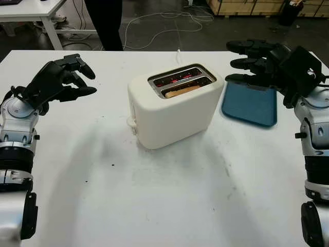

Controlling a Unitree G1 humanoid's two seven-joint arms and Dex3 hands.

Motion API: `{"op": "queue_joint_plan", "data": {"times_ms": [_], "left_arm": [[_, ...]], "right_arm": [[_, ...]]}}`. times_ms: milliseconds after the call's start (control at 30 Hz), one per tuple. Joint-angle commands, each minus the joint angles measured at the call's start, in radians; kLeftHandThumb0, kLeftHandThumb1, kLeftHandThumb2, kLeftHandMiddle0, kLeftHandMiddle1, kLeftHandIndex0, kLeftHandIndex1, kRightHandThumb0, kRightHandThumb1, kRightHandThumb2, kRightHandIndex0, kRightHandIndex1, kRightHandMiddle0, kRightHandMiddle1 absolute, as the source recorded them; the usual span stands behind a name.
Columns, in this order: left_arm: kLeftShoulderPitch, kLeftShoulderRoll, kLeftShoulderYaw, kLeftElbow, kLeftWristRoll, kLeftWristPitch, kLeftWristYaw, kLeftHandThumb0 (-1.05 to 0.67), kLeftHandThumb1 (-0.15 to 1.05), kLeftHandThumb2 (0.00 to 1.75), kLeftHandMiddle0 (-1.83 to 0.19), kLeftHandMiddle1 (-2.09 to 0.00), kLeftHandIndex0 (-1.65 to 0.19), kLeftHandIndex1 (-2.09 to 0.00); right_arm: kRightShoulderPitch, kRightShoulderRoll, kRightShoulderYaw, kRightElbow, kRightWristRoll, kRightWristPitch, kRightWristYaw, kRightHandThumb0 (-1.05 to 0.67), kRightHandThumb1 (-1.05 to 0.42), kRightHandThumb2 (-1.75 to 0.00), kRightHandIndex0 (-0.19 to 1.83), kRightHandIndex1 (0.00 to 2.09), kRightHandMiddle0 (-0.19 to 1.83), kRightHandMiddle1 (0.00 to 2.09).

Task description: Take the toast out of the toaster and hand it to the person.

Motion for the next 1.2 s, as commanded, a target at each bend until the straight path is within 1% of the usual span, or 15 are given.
{"op": "queue_joint_plan", "data": {"times_ms": [0,67,233,333,500,600,800,1033,1100,1167], "left_arm": [[-0.020,0.005,-0.002,0.002,0.006,-0.011,0.010,-1.05,0.84,0.00,-0.33,-1.64,-0.37,-1.53],[-0.020,0.006,-0.003,0.001,0.006,-0.006,0.010,-1.05,0.84,0.00,-0.34,-1.63,-0.37,-1.52],[-0.021,0.008,-0.005,0.011,0.006,-0.024,0.005,-1.05,0.86,0.01,-0.33,-1.63,-0.36,-1.52],[-0.021,0.005,0.000,0.003,-0.002,0.000,0.006,-1.05,0.83,0.00,-0.34,-1.62,-0.39,-1.50],[-0.019,0.008,-0.005,0.001,0.007,-0.013,0.010,-1.05,0.85,0.01,-0.33,-1.62,-0.37,-1.51],[-0.021,0.006,0.000,0.003,-0.003,-0.009,0.002,-1.05,0.84,0.00,-0.33,-1.62,-0.36,-1.51],[-0.020,0.008,-0.001,0.000,0.002,-0.009,0.006,-1.05,0.84,0.00,-0.33,-1.62,-0.37,-1.50],[-0.021,0.006,0.003,0.007,-0.007,-0.016,-0.002,-1.05,0.84,0.00,-0.33,-1.61,-0.37,-1.49],[-0.023,0.010,-0.003,0.009,0.003,-0.026,0.002,-1.05,0.85,0.01,-0.33,-1.62,-0.36,-1.50],[-0.024,0.008,-0.001,0.009,-0.002,-0.021,-0.001,-1.05,0.85,0.01,-0.33,-1.62,-0.36,-1.52]], "right_arm": [[0.000,-0.001,-0.006,0.006,0.006,-0.014,-0.002,-0.45,-0.76,0.00,0.17,0.61,0.48,0.01],[-0.001,0.000,-0.007,0.001,0.006,-0.001,-0.006,-0.46,-0.75,0.00,0.18,0.61,0.49,0.01],[0.001,-0.004,-0.006,0.009,0.007,-0.021,0.003,-0.44,-0.76,0.00,0.18,0.61,0.48,0.01],[-0.003,-0.007,-0.002,0.010,0.002,-0.022,0.004,-0.46,-0.76,0.00,0.18,0.60,0.48,0.00],[-0.010,-0.003,-0.001,0.002,0.002,-0.002,-0.001,-0.38,-0.77,0.00,0.18,0.60,0.48,0.00],[-0.015,-0.004,0.006,0.007,-0.004,-0.005,-0.002,-0.37,-0.77,0.00,0.18,0.60,0.48,0.00],[-0.018,-0.001,0.003,0.015,0.002,-0.012,0.001,-0.34,-0.77,0.00,0.17,0.61,0.48,0.00],[-0.017,-0.006,0.009,0.009,-0.009,-0.013,-0.002,-0.37,-0.77,0.00,0.19,0.62,0.49,0.01],[-0.018,-0.006,0.010,0.008,-0.012,-0.010,-0.004,-0.33,-0.78,0.00,0.18,0.61,0.49,0.01],[-0.018,-0.006,0.009,0.006,-0.011,-0.010,-0.004,-0.33,-0.78,0.00,0.18,0.61,0.49,0.01]]}}
